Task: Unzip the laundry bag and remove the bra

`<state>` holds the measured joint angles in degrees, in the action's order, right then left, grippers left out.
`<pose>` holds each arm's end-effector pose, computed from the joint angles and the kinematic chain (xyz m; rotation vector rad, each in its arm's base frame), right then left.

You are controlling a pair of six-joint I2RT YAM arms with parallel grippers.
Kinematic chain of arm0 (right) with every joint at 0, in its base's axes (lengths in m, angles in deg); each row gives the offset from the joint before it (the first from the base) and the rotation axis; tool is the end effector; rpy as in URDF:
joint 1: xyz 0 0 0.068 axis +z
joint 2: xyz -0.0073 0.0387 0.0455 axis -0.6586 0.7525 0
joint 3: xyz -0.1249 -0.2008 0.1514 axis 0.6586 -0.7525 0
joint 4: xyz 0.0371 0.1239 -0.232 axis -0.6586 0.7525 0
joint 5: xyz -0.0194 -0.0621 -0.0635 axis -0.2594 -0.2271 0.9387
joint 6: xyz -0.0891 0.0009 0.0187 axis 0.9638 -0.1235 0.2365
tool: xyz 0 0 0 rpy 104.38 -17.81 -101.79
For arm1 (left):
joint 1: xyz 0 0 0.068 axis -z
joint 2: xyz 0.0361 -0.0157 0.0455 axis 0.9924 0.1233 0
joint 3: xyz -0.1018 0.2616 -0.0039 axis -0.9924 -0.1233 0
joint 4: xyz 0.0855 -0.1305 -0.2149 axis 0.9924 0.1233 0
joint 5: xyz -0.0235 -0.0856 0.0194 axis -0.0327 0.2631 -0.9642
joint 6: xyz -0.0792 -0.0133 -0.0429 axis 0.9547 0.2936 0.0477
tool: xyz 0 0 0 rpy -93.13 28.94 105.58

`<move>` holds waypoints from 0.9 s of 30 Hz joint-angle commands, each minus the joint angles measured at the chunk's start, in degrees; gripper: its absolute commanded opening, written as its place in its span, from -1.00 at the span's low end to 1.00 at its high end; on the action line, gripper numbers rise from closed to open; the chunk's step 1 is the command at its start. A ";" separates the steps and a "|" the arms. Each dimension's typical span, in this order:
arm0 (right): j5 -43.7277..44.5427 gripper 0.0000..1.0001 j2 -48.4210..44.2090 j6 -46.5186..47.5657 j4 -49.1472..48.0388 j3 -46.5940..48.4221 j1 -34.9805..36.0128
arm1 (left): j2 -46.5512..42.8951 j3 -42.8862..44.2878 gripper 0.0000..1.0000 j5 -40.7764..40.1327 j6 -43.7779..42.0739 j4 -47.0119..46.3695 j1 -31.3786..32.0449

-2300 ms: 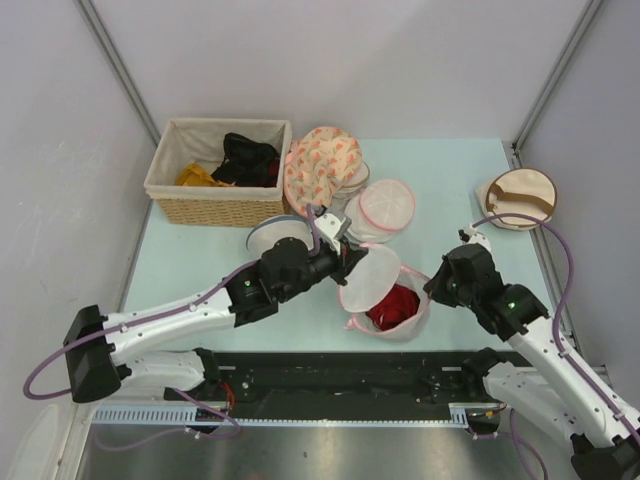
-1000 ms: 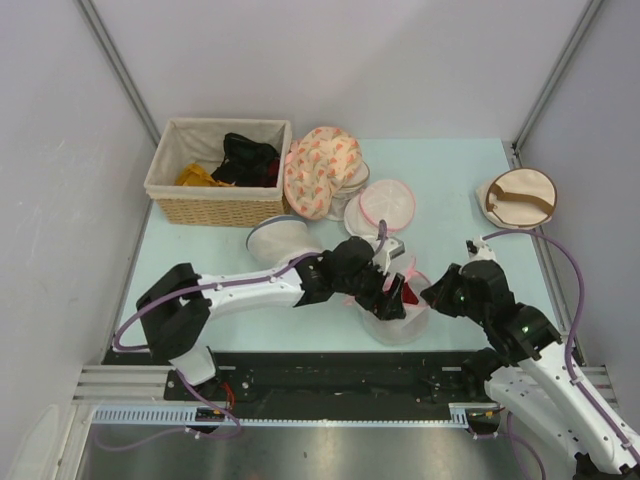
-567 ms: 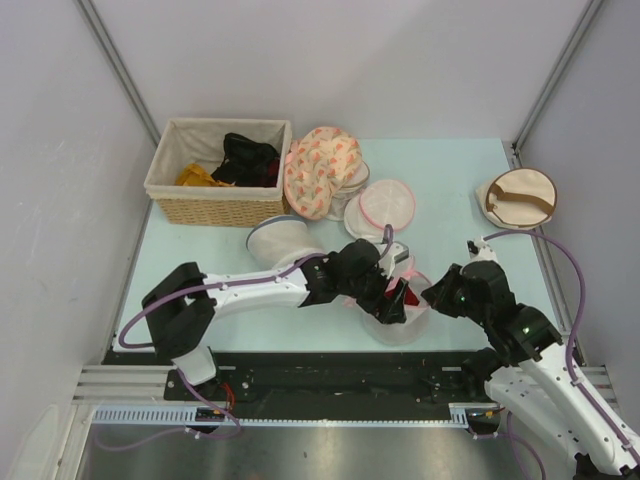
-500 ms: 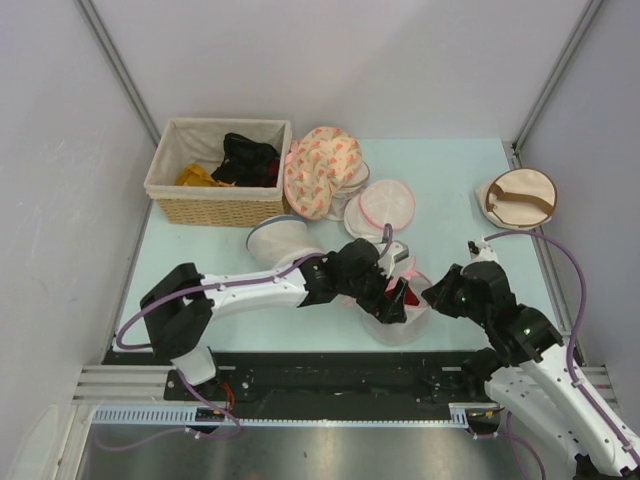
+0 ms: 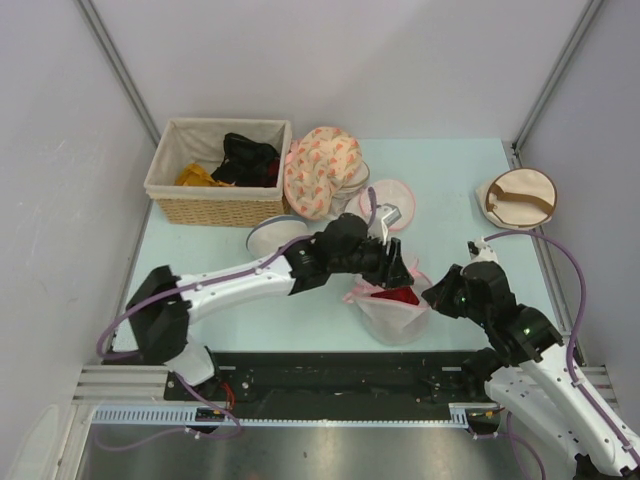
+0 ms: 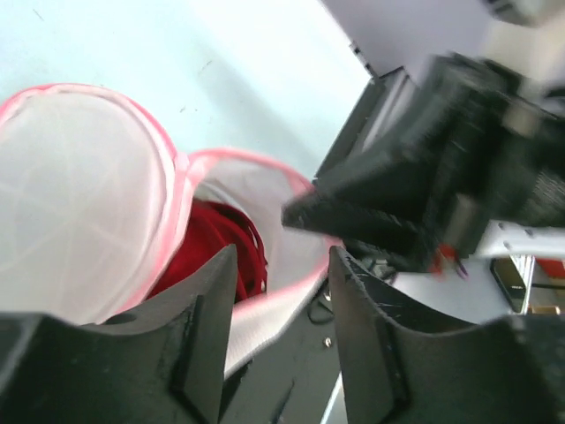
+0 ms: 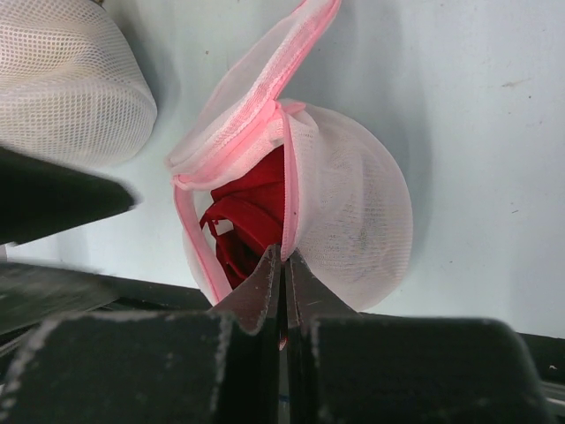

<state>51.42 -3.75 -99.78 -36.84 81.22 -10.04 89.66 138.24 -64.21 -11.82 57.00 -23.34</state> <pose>0.1296 0.0704 0.2429 0.2855 2.2852 0.6017 0.1879 -0.3628 0.2869 0.6800 2.1185 -1.2589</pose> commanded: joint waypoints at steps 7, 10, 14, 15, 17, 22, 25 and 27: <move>1.60 -1.00 -0.95 -0.94 -0.61 0.25 0.31 | 10.84 9.85 0.02 -4.35 -1.37 11.51 5.47; 1.60 -1.00 -0.42 -0.85 -0.96 0.25 0.22 | 9.34 6.69 0.05 -6.09 -1.72 10.98 6.25; 1.42 -1.00 0.02 -0.77 -1.31 0.25 0.22 | 8.37 4.04 0.16 -10.23 -2.51 12.65 7.22; 1.16 -1.00 0.10 -0.68 -1.49 0.25 0.22 | 8.37 3.60 0.23 -10.67 -2.69 12.74 7.40; 0.98 -1.00 0.19 -0.85 -1.93 0.25 0.22 | 8.98 3.59 0.29 -12.08 -2.60 13.53 7.49; 0.54 -1.00 0.37 -1.21 -2.19 0.16 0.22 | 11.88 5.00 0.36 -14.80 -2.60 12.30 7.67; 0.28 -1.00 0.19 -1.38 -2.11 0.16 0.22 | 14.87 8.07 0.36 -15.24 -2.25 12.65 7.66; 0.36 -1.00 -0.07 -1.38 -1.84 0.34 0.31 | 16.79 9.91 0.41 -15.33 -1.90 12.66 7.58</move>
<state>51.69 -3.60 -100.28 -36.69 81.11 -9.91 102.99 143.44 -77.52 -13.44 69.81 -16.04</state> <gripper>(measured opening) 0.012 0.686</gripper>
